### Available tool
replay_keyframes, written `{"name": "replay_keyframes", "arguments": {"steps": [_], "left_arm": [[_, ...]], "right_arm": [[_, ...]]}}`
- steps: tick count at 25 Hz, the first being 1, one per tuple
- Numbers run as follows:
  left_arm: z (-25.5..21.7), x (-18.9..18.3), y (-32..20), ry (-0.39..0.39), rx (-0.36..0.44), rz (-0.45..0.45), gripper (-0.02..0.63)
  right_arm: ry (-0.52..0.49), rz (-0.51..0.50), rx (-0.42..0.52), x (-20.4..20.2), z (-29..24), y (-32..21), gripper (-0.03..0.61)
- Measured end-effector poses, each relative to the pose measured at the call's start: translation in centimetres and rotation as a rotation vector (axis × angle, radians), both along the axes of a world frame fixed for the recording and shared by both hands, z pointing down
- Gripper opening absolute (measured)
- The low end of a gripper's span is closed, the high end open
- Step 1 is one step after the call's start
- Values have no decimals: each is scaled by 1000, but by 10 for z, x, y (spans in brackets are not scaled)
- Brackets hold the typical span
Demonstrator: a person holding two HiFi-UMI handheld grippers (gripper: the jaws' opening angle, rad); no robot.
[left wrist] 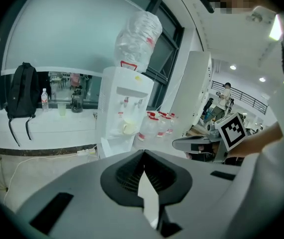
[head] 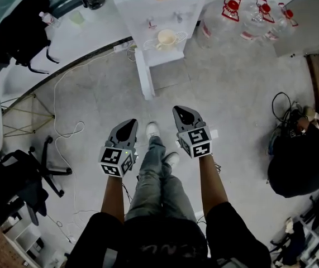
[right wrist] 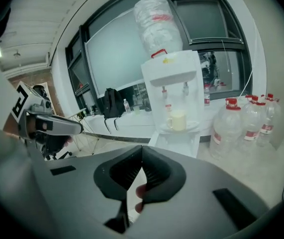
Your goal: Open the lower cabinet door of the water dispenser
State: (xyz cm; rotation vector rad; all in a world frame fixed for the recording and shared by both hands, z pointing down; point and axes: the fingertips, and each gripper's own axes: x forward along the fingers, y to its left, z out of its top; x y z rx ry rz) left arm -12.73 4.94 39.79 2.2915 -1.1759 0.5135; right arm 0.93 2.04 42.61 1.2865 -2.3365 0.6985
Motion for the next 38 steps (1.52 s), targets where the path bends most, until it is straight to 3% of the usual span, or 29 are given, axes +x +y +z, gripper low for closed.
{"name": "replay_keyframes", "arguments": {"steps": [10, 22, 38], "left_arm": [[-90, 13, 6, 43, 14, -36, 12], [-160, 34, 18, 79, 88, 10, 12], [-242, 20, 45, 74, 247, 35, 12]], "right_arm": [[26, 126, 81, 48, -113, 14, 15], [49, 235, 160, 84, -196, 56, 14], [94, 292, 273, 85, -281, 99, 14]]}}
